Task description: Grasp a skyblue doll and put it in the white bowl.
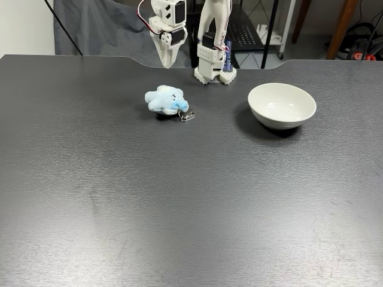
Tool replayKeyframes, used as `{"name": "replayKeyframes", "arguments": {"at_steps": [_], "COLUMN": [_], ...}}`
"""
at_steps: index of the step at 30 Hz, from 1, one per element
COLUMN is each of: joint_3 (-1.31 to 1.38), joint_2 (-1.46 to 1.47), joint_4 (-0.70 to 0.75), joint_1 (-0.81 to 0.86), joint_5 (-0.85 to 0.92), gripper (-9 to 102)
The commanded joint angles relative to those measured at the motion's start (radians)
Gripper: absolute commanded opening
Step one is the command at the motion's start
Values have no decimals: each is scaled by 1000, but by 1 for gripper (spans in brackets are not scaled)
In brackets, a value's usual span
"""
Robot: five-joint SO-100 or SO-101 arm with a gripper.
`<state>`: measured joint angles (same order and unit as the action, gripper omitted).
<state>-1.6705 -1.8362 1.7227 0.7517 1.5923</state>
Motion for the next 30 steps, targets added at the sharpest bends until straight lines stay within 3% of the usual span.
{"name": "replayKeyframes", "arguments": {"at_steps": [1,8,18,30], "joint_3": [8,8,21,8], "joint_2": [-9,-9,-26,-25], "joint_4": [46,46,46,46], "joint_1": [14,14,17,15], "joint_5": [38,38,-32,-94], "gripper": [0,4,47,50]}}
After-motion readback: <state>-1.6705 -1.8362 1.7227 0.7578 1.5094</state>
